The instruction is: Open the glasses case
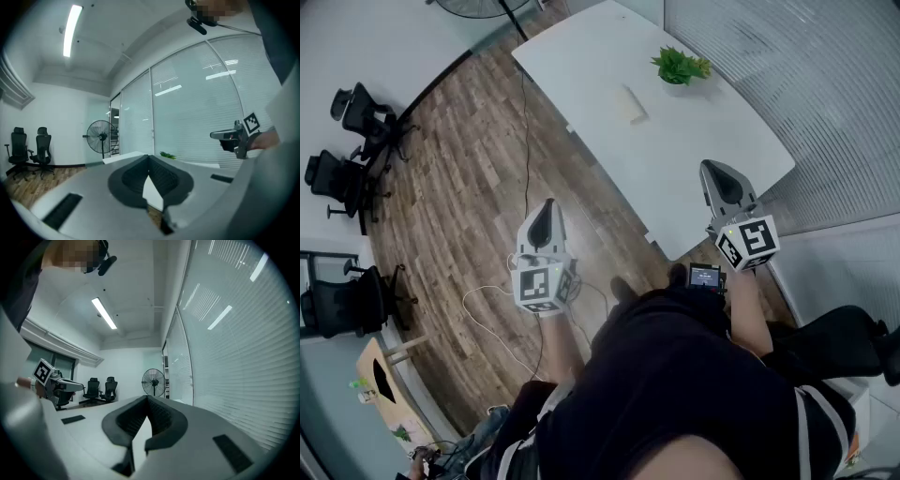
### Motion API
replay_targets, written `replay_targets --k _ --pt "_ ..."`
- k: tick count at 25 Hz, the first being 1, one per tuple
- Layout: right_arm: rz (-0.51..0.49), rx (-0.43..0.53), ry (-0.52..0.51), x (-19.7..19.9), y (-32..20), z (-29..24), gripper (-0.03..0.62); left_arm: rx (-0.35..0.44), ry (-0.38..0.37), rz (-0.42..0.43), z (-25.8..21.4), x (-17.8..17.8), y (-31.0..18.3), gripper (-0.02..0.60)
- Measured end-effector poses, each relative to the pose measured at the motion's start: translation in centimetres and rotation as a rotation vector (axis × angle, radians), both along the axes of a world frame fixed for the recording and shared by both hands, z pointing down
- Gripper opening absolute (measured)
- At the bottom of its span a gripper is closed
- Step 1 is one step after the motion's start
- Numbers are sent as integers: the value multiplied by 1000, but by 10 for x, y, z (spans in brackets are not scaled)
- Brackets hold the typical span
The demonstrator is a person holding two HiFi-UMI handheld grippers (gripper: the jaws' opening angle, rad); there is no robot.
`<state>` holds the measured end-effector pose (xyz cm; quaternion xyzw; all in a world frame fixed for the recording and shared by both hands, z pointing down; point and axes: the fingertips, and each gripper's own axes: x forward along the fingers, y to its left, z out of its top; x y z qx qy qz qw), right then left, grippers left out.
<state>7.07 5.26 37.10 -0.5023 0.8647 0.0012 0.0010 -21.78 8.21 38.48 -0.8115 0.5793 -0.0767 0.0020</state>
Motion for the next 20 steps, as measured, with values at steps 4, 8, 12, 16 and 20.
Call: replay_targets --k 4,8,12,16,20 --pt "-6 4 2 17 2 -2 15 -6 -10 9 -1 24 3 0" --pt "-6 -5 -17 36 3 1 15 -17 -27 16 -1 47 2 0" --pt "-27 -30 -62 55 5 8 15 -24 -56 19 -3 72 2 0" --pt "-51 -46 -116 79 6 20 15 -13 -81 -27 -6 91 4 0" --pt "-33 -79 -131 101 7 35 15 8 -103 -50 -13 100 14 0"
